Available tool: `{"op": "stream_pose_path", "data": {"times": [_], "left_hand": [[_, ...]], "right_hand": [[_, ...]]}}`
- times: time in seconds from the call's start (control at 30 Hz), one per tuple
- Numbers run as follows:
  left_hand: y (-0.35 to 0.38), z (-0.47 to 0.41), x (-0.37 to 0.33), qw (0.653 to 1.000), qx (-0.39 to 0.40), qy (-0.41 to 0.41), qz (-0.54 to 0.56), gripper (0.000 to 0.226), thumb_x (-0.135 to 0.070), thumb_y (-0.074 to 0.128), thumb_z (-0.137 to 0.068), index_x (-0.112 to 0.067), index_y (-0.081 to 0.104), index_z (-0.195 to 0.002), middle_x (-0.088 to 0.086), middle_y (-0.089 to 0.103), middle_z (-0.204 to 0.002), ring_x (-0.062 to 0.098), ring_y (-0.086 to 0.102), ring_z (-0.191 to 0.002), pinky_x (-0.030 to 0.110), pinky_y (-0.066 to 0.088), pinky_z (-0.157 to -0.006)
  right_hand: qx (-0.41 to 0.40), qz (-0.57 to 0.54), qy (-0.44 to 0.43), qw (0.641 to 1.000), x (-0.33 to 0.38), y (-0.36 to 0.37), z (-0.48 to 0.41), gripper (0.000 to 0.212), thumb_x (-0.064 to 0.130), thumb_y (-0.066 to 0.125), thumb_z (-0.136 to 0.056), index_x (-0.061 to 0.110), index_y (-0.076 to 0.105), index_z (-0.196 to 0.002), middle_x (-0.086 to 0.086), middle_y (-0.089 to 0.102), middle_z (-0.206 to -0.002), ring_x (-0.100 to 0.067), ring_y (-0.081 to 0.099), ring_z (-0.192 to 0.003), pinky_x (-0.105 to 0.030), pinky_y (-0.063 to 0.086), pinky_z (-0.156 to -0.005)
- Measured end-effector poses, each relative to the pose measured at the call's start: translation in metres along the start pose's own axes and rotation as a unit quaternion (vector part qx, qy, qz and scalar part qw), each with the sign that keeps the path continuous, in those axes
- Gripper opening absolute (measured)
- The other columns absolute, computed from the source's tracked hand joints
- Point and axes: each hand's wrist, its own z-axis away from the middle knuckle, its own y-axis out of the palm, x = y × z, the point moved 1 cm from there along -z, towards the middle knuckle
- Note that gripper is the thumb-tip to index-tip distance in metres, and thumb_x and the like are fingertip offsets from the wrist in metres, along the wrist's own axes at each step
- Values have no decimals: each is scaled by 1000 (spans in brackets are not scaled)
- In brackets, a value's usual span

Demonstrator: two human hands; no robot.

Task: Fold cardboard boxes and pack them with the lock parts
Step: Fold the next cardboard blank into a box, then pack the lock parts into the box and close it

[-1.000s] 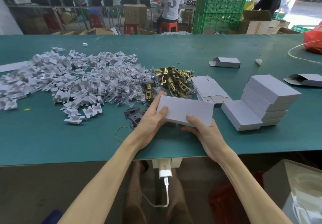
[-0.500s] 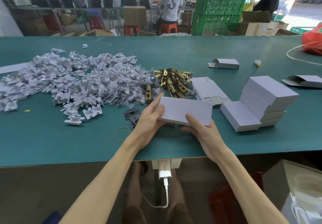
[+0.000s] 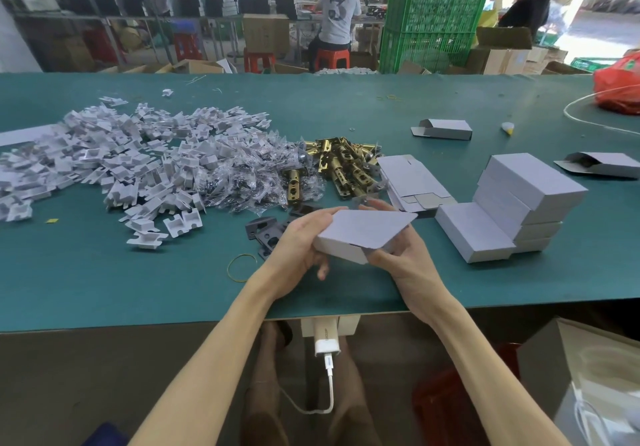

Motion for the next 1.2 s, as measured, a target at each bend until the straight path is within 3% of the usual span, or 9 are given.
{"op": "stream_pose_path", "data": {"times": [0.17, 0.23, 0.33, 0.47, 0.67, 0.83, 0.97, 1.1, 1.2], "left_hand": [[5, 2, -2, 999, 50, -7, -15, 37, -35, 47, -110, -15, 73, -126, 20, 72, -119, 42, 71, -106, 30, 58, -50], [5, 5, 0, 996, 63, 12, -63, 22, -16, 59, -101, -23, 79, -105, 9, 78, -99, 29, 77, -86, 25, 52, -43], [4, 6, 2, 994, 60, 29, -90, 28, -7, 62, -89, -29, 78, -87, -3, 71, -75, 12, 64, -56, 21, 43, -38], [3, 3, 5, 997, 48, 4, -59, 20, -23, 59, -104, -24, 78, -99, 4, 73, -85, 19, 65, -64, 24, 48, -42], [4, -3, 4, 999, 31, -1, -18, 66, -61, 44, -101, -5, 68, -127, 15, 74, -121, 32, 72, -104, 33, 61, -64], [2, -1, 5, 999, 40, -4, 11, 47, -44, 63, -100, -11, 63, -134, 11, 72, -130, 30, 69, -119, 40, 61, -92], [1, -1, 3, 999, 29, -11, 15, 47, -37, 63, -100, -9, 60, -138, 11, 70, -133, 32, 67, -122, 45, 58, -98], [1, 0, -1, 998, -1, -17, 59, 46, -35, 61, -100, -8, 58, -138, 16, 69, -134, 34, 68, -121, 47, 61, -91], [-1, -1, -3, 994, -27, -13, 109, 50, -39, 54, -105, -6, 52, -143, 21, 66, -136, 38, 65, -123, 57, 60, -92]], "right_hand": [[-38, -8, 2, 999, -5, -4, 0, 45, 37, 78, -84, 22, 61, -124, -4, 69, -127, -29, 61, -124, -52, 47, -105], [-20, 17, 1, 1000, -4, -2, 0, 46, 39, 74, -88, 26, 59, -128, 0, 68, -129, -23, 60, -125, -46, 50, -103], [27, 87, 6, 996, -2, 8, -1, 37, 44, 64, -94, 42, 60, -131, 14, 67, -126, -8, 61, -118, -19, 53, -90], [0, 80, 9, 997, -2, 8, 1, 28, 45, 62, -95, 33, 67, -120, 5, 71, -118, -16, 66, -110, -26, 55, -92], [-109, -41, 70, 991, -1, 3, 1, 47, 47, 71, -86, 9, 68, -113, -15, 72, -114, -26, 67, -108, -51, 52, -101], [-69, 38, 69, 995, -4, 6, 1, 33, 45, 72, -88, 15, 74, -102, -6, 75, -101, -16, 70, -90, -34, 56, -82], [-42, 39, 62, 996, -3, 4, 2, 24, 42, 72, -91, 22, 76, -103, -3, 76, -102, -15, 70, -91, -24, 57, -78], [-54, 52, 51, 996, -3, 6, 2, 32, 47, 70, -91, 19, 74, -105, -1, 75, -104, -16, 70, -94, -27, 55, -82], [-75, 25, 58, 995, -4, 5, 0, 38, 47, 65, -93, 15, 74, -110, -9, 74, -108, -23, 69, -92, -39, 55, -88]]}}
